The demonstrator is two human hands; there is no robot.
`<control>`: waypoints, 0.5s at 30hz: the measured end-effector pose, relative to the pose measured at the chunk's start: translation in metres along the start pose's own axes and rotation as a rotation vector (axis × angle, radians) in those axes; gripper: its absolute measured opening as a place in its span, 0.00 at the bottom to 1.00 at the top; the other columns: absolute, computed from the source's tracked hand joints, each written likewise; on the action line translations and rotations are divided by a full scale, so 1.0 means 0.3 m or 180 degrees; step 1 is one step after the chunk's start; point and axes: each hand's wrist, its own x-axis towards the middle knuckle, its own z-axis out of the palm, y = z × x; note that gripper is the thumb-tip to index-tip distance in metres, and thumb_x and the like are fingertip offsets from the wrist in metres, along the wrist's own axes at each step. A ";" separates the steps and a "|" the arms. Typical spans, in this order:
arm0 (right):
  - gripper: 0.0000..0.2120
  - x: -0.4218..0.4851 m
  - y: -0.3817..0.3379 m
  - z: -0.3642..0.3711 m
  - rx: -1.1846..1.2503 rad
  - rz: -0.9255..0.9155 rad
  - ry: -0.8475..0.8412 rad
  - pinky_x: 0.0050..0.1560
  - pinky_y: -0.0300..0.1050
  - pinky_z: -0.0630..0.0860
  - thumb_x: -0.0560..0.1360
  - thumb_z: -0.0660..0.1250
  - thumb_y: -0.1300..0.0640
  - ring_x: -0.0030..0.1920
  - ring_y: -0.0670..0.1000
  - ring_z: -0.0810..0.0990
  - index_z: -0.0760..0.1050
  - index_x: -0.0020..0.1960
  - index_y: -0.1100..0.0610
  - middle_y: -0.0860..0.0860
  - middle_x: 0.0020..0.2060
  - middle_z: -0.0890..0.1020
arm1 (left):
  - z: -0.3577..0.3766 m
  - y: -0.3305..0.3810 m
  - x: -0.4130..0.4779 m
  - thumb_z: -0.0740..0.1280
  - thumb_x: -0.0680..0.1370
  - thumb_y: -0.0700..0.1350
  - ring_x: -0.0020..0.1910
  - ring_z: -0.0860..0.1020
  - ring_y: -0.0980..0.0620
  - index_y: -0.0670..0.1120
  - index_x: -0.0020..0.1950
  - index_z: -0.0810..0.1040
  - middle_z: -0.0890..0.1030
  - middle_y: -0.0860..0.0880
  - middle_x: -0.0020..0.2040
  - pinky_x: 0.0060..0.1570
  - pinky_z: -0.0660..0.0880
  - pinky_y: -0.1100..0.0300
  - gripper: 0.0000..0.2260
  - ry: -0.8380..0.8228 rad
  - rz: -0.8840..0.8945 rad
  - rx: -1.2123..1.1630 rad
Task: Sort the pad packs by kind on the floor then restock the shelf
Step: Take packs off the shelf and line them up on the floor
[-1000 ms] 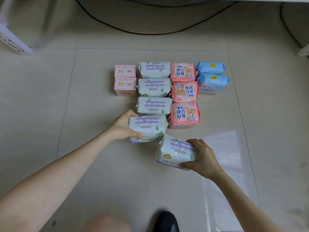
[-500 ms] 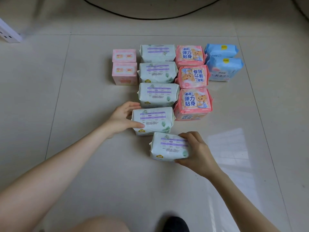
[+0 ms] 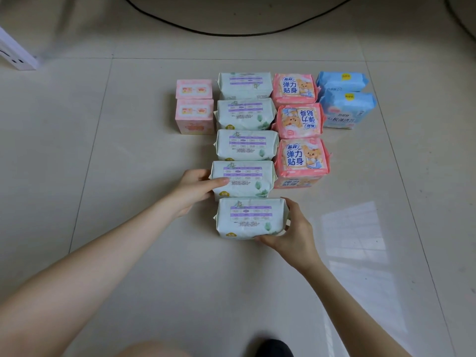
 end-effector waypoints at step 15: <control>0.36 0.015 -0.004 0.014 -0.0309 -0.0005 -0.0106 0.47 0.32 0.77 0.58 0.81 0.45 0.53 0.38 0.78 0.64 0.59 0.32 0.33 0.52 0.79 | 0.007 0.012 -0.012 0.74 0.74 0.41 0.53 0.83 0.48 0.42 0.60 0.79 0.85 0.46 0.53 0.56 0.78 0.54 0.15 0.0017 -0.0046 0.0100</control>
